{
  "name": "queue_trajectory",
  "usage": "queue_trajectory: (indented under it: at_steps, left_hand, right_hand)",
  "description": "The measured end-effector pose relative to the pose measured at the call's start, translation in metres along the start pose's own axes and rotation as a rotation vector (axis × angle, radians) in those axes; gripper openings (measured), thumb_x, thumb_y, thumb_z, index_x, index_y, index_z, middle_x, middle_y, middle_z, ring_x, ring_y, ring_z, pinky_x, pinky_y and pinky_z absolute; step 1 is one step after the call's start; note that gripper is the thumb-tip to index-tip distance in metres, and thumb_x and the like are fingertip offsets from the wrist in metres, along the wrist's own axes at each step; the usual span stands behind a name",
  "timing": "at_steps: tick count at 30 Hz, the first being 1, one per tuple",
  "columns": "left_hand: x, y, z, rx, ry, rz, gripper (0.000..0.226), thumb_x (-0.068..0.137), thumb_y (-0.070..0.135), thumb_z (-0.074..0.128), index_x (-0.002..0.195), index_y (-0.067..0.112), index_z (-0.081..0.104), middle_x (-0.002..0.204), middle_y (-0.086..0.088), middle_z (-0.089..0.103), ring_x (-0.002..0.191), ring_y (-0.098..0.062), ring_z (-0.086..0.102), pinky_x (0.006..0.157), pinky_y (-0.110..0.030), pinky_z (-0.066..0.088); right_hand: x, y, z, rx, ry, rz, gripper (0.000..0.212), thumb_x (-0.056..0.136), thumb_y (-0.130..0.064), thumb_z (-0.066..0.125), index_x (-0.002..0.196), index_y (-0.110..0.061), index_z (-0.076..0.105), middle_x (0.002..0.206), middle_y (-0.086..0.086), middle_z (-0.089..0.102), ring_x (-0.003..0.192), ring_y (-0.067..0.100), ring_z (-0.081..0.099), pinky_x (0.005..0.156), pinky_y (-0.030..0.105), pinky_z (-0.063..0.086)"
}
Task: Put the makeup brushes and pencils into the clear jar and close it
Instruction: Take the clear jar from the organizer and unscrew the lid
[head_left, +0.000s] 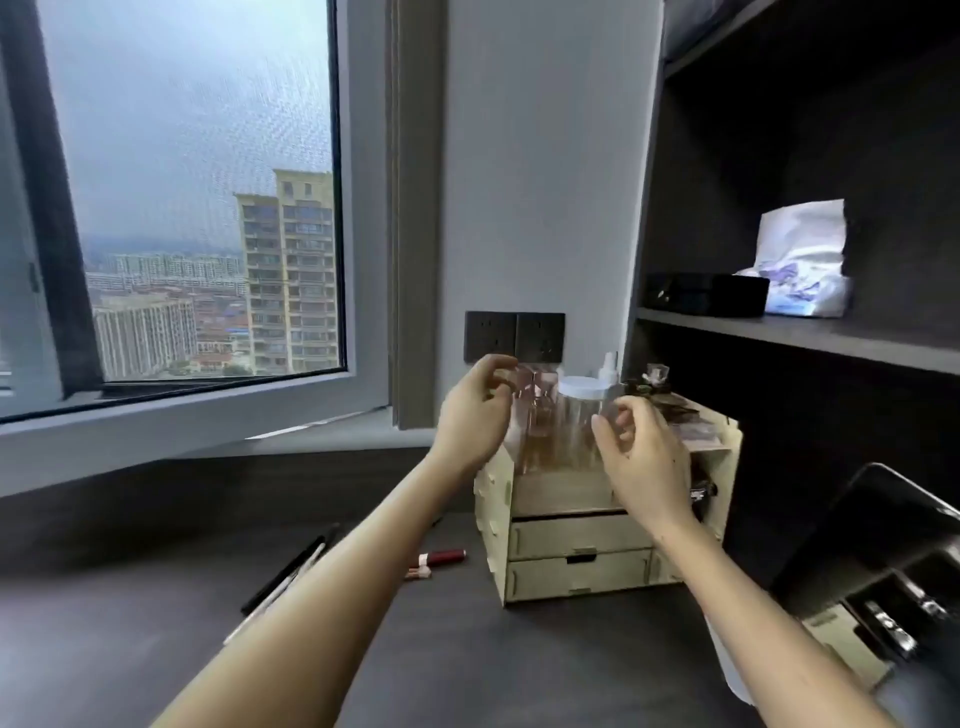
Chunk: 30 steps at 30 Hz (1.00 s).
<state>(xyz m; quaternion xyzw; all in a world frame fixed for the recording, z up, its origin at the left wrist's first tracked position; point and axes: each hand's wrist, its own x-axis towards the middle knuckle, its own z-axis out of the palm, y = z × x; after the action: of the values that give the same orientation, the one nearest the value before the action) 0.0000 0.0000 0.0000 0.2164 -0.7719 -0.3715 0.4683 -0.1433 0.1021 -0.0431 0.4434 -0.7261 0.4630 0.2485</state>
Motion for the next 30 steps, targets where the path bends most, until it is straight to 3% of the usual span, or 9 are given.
queue_trajectory:
  at_steps: [3,8,11,15,19,23,26,28,30]
  left_hand:
    - [0.016,-0.016,0.035,-0.001,-0.062,-0.049,0.046,0.091,0.001,0.040,0.130,0.023,0.049,0.120,-0.003,0.061,0.110,-0.024,0.059,0.094,-0.042,0.051]
    - [0.033,-0.044,0.071,-0.109,-0.096,-0.086,0.067,0.085,-0.010,0.036,0.142,0.024,0.031,0.140,-0.010,0.048,0.125,-0.025,0.049,0.105,-0.044,0.043]
    - [0.033,-0.057,0.084,-0.155,-0.087,-0.075,0.068,0.084,-0.014,0.037,0.142,0.021,0.031,0.133,-0.007,0.049,0.123,-0.023,0.049,0.103,-0.033,0.044]
    - [0.038,-0.063,0.090,-0.160,-0.093,-0.032,0.066,0.086,-0.013,0.039,0.140,0.024,0.034,0.126,-0.009,0.052,0.114,-0.018,0.051,0.086,-0.015,0.045]
    - [0.035,-0.046,0.087,-0.235,-0.096,0.009,0.061,0.090,-0.011,0.040,0.143,0.018,0.029,0.128,-0.004,0.049,0.121,-0.016,0.047,0.105,-0.032,0.042]
    - [0.027,-0.015,0.070,-0.249,-0.051,0.151,0.057,0.093,-0.002,0.044,0.144,0.016,0.029,0.131,-0.003,0.051,0.118,-0.009,0.048,0.096,-0.016,0.043]
    - [0.010,0.002,0.049,-0.198,0.002,0.287,0.054,0.085,0.009,0.051,0.138,0.013,0.041,0.127,0.002,0.055,0.117,-0.010,0.053,0.100,-0.026,0.044]
    - [-0.011,0.003,0.030,-0.094,0.052,0.388,0.054,0.078,0.014,0.049,0.131,0.010,0.050,0.125,0.001,0.057,0.117,-0.014,0.054,0.102,-0.033,0.044]
    - [-0.038,-0.008,0.013,0.042,0.043,0.429,0.062,0.070,0.020,0.047,0.131,0.008,0.051,0.128,-0.004,0.057,0.121,-0.018,0.052,0.104,-0.031,0.041]
  right_hand:
    - [0.017,0.021,0.020,0.037,-0.043,0.097,0.057,0.088,-0.038,0.057,0.133,-0.009,0.039,0.127,0.013,0.056,0.112,0.030,0.056,0.094,0.043,0.046]
    - [0.031,0.037,0.048,0.144,-0.108,0.151,0.076,0.085,-0.040,0.060,0.145,-0.014,0.020,0.145,0.013,0.040,0.127,0.028,0.047,0.102,0.035,0.039]
    - [0.035,0.042,0.060,0.217,-0.105,0.184,0.079,0.085,-0.039,0.061,0.146,-0.015,0.018,0.147,0.010,0.040,0.132,0.025,0.043,0.101,0.028,0.036]
    - [0.039,0.043,0.069,0.224,-0.080,0.179,0.076,0.087,-0.034,0.061,0.146,-0.011,0.019,0.147,0.011,0.041,0.133,0.023,0.042,0.095,0.022,0.033]
    - [0.043,0.032,0.057,0.249,0.021,0.130,0.073,0.086,-0.029,0.063,0.143,-0.010,0.022,0.140,0.015,0.049,0.124,0.028,0.050,0.080,0.010,0.031]
    - [0.044,0.005,0.032,0.298,0.146,0.050,0.077,0.084,-0.040,0.062,0.143,-0.018,0.019,0.134,0.009,0.052,0.115,0.025,0.057,0.088,0.036,0.052]
    - [0.034,-0.022,0.011,0.394,0.180,0.052,0.083,0.080,-0.043,0.065,0.144,-0.018,0.018,0.126,-0.001,0.051,0.107,0.018,0.058,0.083,0.028,0.052]
    - [0.019,-0.038,0.001,0.534,0.108,0.113,0.088,0.074,-0.045,0.071,0.143,-0.020,0.021,0.131,0.000,0.050,0.112,0.016,0.056,0.089,0.026,0.050]
    - [-0.003,-0.050,0.000,0.692,-0.040,0.234,0.088,0.067,-0.050,0.075,0.138,-0.024,0.029,0.130,-0.003,0.053,0.119,0.017,0.055,0.096,0.039,0.050]
